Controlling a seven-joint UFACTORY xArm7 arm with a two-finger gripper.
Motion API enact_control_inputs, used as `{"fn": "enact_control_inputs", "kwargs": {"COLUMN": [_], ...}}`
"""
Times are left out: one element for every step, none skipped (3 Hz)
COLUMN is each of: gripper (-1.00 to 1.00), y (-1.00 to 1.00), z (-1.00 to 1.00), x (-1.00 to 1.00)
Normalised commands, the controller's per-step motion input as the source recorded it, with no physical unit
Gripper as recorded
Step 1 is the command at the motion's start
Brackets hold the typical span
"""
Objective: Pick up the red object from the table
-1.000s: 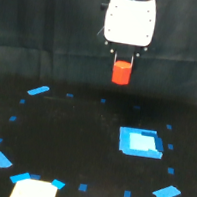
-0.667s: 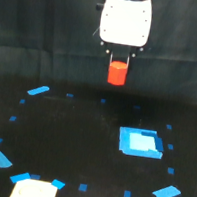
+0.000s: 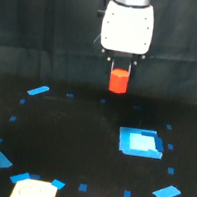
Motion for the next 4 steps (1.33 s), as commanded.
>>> {"fn": "enact_control_inputs", "kwargs": {"gripper": [-0.83,-1.00,-1.00,-1.00], "y": [-0.05,-0.62,-0.39,-0.12], "z": [0.14,0.07,0.55,-0.20], "x": [-0.36,0.36,0.03,0.46]}}
